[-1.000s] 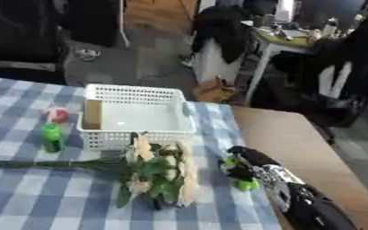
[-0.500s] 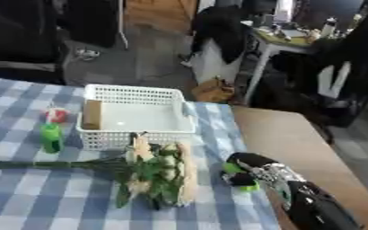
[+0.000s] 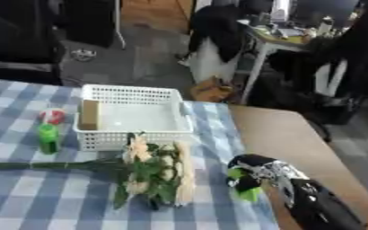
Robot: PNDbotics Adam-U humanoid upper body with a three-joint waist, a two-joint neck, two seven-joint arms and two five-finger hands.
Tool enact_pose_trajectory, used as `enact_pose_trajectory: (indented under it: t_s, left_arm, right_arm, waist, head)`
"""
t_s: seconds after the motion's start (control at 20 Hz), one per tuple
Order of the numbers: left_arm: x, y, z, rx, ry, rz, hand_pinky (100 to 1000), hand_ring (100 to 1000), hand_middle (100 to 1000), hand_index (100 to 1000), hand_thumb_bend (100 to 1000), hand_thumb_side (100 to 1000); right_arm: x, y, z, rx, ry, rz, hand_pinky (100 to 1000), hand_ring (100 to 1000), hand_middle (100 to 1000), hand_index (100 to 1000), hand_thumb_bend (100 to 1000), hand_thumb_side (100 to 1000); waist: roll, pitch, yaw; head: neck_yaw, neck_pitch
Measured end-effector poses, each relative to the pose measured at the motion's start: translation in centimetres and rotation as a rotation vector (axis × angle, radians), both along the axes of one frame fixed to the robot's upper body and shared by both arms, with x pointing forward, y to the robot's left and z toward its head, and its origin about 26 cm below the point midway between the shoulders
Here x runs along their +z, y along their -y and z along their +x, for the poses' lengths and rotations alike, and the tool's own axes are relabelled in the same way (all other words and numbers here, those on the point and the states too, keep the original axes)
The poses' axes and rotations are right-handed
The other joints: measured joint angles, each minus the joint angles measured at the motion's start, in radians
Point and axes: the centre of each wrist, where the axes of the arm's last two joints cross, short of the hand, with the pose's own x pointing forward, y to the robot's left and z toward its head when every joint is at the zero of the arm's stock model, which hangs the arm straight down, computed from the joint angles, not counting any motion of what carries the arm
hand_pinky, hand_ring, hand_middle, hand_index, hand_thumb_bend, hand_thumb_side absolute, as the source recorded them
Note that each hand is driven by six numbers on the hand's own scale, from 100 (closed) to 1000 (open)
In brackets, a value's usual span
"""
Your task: Pick up objects on the table and place them in the box.
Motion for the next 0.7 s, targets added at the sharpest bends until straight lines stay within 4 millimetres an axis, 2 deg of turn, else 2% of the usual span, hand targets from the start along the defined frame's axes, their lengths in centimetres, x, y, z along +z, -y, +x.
enact_pose_trajectory:
  t_s: [0.05, 0.1, 0.15, 0.2, 0.25, 0.3, 0.35, 0.4, 0.45, 0.5, 0.65, 0.7]
  left_arm:
    - [0.01, 0.00, 0.00, 0.000, 0.000, 0.000, 826, 924, 869, 974, 100, 999]
    - [0.04, 0.01, 0.00, 0.000, 0.001, 0.000, 826, 924, 869, 974, 100, 999]
    - [0.08, 0.03, 0.00, -0.001, 0.003, 0.000, 826, 924, 869, 974, 100, 999]
    - [0.12, 0.04, 0.01, -0.001, 0.004, 0.000, 826, 924, 869, 974, 100, 998]
    - [0.16, 0.06, 0.01, -0.002, 0.006, 0.000, 826, 924, 869, 974, 100, 998]
    - [0.19, 0.07, 0.01, -0.002, 0.007, 0.000, 826, 924, 869, 974, 100, 998]
    - [0.19, 0.07, 0.01, -0.002, 0.007, 0.000, 826, 924, 869, 974, 100, 998]
    - [0.20, 0.07, 0.01, -0.003, 0.008, 0.000, 826, 924, 869, 974, 100, 997]
    - [0.20, 0.07, 0.01, -0.003, 0.008, -0.001, 826, 924, 869, 974, 100, 997]
    - [0.21, 0.07, 0.01, -0.003, 0.009, -0.001, 827, 925, 869, 974, 100, 997]
    - [0.22, 0.08, 0.01, -0.003, 0.011, 0.000, 827, 924, 869, 974, 100, 997]
    - [0.22, 0.08, 0.01, -0.003, 0.011, 0.000, 827, 925, 869, 975, 100, 996]
  right_arm:
    - [0.04, -0.01, 0.01, -0.001, 0.004, 0.003, 187, 446, 757, 817, 100, 435]
    - [0.08, -0.03, 0.02, -0.001, 0.011, 0.006, 135, 390, 649, 775, 100, 373]
    - [0.10, -0.04, 0.02, -0.003, 0.017, 0.010, 135, 390, 649, 775, 100, 373]
    - [0.11, -0.04, 0.02, -0.003, 0.024, 0.012, 103, 353, 572, 727, 100, 344]
    - [0.15, -0.02, 0.01, -0.003, 0.031, 0.014, 103, 353, 572, 727, 100, 344]
    - [0.18, 0.04, -0.04, -0.002, 0.039, 0.014, 100, 295, 496, 671, 100, 313]
    - [0.21, 0.12, -0.11, -0.002, 0.046, 0.014, 100, 295, 496, 671, 100, 313]
    - [0.26, 0.21, -0.17, 0.000, 0.056, 0.013, 100, 252, 444, 635, 100, 297]
    - [0.33, 0.26, -0.16, 0.002, 0.068, 0.014, 100, 252, 444, 635, 100, 297]
    - [0.44, 0.30, -0.12, 0.005, 0.081, 0.015, 100, 231, 396, 607, 100, 288]
    - [0.55, 0.47, -0.11, 0.016, 0.104, 0.012, 100, 233, 390, 593, 100, 282]
    - [0.54, 0.44, -0.12, 0.021, 0.107, 0.012, 100, 210, 339, 550, 100, 296]
  waist:
    - [0.000, 0.000, -0.002]
    - [0.000, 0.000, -0.003]
    - [0.000, 0.000, -0.004]
    - [0.000, 0.000, -0.006]
    - [0.000, 0.000, -0.007]
    - [0.000, 0.000, -0.008]
    - [0.000, 0.000, -0.008]
    - [0.000, 0.000, -0.008]
    - [0.000, 0.000, -0.009]
    - [0.000, 0.001, -0.010]
    - [0.000, 0.002, -0.010]
    - [0.000, 0.002, -0.010]
  head:
    - [0.000, 0.000]
    - [0.000, 0.000]
    - [-0.001, 0.001]
    - [-0.001, 0.001]
    - [-0.001, 0.001]
    - [-0.002, 0.001]
    - [-0.002, 0.001]
    - [-0.002, 0.001]
    - [-0.004, 0.002]
    - [-0.005, 0.003]
    - [-0.010, 0.009]
    - [-0.011, 0.009]
